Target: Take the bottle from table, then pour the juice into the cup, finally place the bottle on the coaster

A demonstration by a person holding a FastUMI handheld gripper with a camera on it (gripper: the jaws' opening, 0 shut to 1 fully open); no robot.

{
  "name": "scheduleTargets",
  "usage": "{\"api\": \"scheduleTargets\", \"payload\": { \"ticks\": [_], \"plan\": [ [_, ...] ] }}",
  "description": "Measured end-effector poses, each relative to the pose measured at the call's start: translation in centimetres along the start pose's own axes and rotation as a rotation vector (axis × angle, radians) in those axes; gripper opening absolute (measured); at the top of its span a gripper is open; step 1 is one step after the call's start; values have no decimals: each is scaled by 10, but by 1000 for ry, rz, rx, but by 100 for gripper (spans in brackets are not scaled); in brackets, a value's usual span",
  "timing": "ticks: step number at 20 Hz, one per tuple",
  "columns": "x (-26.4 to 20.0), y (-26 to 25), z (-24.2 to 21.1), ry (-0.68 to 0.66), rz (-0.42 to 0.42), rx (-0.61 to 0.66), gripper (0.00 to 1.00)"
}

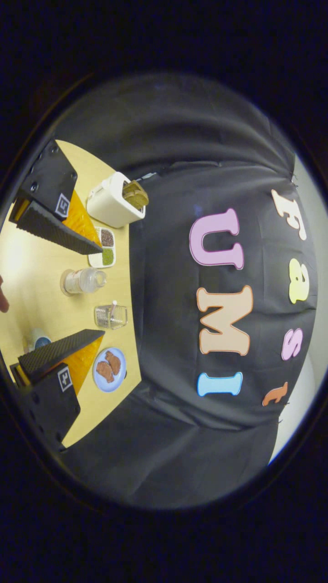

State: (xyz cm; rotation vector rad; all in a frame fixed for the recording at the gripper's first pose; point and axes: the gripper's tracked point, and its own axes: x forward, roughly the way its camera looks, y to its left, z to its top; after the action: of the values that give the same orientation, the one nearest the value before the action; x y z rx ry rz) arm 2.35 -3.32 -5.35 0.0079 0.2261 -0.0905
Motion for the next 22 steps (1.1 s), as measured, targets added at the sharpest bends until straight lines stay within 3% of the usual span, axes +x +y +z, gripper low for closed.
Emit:
{"api": "scheduleTargets", "payload": {
  "ticks": [10,22],
  "plan": [
    [-44,-7,34,-47,113,4,100],
    [-63,-17,50,-24,144,-19,100]
  ]
}}
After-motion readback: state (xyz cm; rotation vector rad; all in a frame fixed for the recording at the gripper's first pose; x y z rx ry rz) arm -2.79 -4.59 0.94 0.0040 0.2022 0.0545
